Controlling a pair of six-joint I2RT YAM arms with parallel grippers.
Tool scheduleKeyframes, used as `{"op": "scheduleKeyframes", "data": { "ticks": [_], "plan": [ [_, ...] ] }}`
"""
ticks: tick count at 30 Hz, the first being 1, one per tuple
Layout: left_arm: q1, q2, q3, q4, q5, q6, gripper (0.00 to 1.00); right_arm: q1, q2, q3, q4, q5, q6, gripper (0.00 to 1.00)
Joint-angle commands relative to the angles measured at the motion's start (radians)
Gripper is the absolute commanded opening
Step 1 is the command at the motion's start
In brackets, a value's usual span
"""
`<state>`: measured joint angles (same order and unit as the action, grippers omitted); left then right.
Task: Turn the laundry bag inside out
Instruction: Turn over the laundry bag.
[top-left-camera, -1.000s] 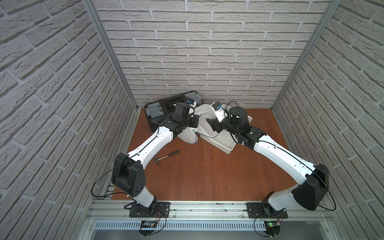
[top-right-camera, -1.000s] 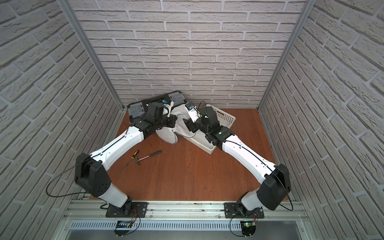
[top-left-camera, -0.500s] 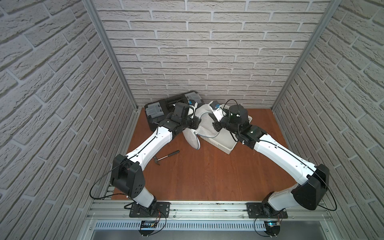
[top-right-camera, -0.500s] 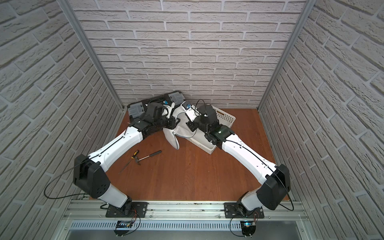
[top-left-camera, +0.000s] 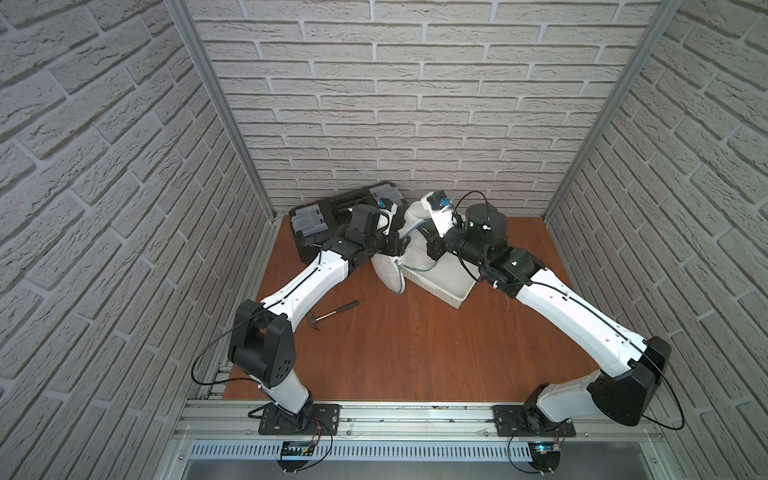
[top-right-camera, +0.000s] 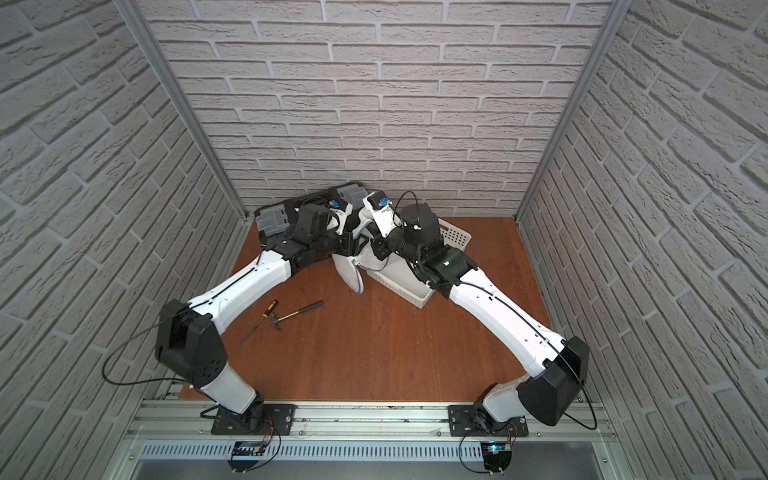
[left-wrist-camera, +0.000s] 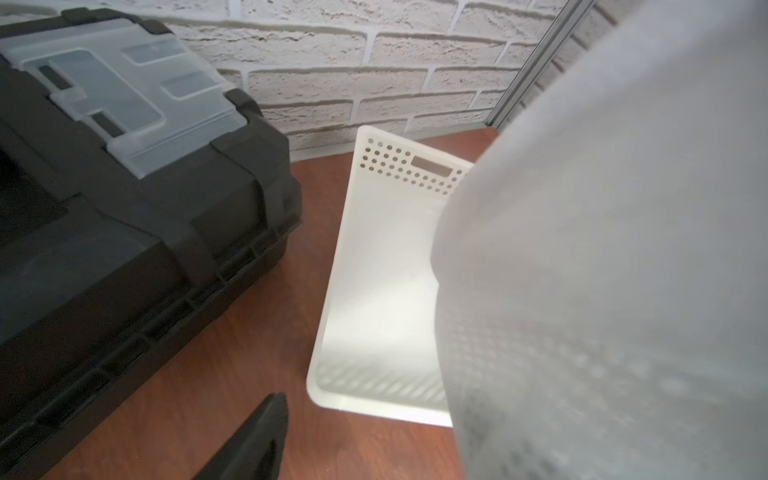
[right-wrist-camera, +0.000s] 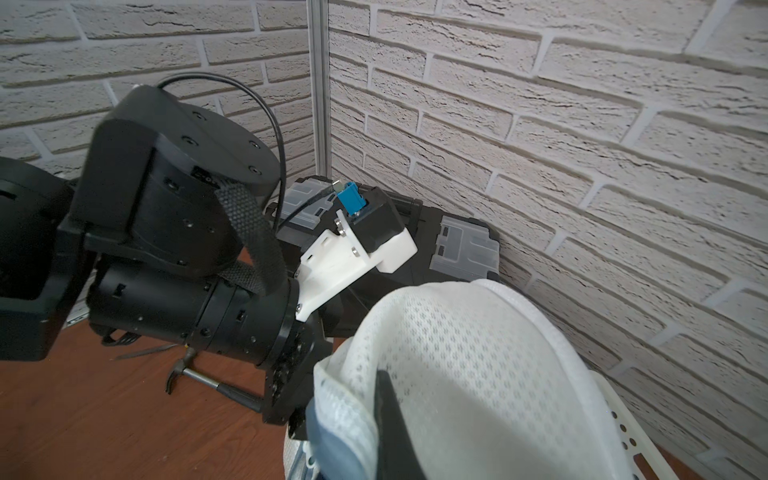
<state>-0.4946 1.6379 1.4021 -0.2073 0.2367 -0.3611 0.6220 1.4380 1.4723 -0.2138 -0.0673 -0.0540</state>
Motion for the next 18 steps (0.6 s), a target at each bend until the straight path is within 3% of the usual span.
{"op": "scheduleKeyframes", "data": {
  "ticks": [1, 8, 9, 13, 18],
  "plan": [
    [0.008, -0.014, -0.034, 0.223, 0.072, -0.037, 0.63, 0.009, -0.005, 0.031, 0.039, -0.012, 0.063, 0.03],
    [0.017, -0.011, -0.026, 0.27, 0.152, -0.057, 0.04, -0.036, -0.029, 0.025, 0.028, 0.068, 0.109, 0.03],
    [0.018, -0.018, -0.029, 0.275, 0.167, -0.056, 0.0, -0.058, -0.033, 0.029, 0.015, 0.075, 0.116, 0.03],
    [0.017, -0.053, -0.021, 0.276, 0.261, -0.055, 0.0, -0.162, -0.03, 0.059, -0.073, 0.105, 0.154, 0.03],
    [-0.007, -0.085, 0.014, 0.303, 0.554, -0.063, 0.0, -0.28, 0.016, 0.108, -0.147, 0.127, 0.224, 0.03]
  ]
}}
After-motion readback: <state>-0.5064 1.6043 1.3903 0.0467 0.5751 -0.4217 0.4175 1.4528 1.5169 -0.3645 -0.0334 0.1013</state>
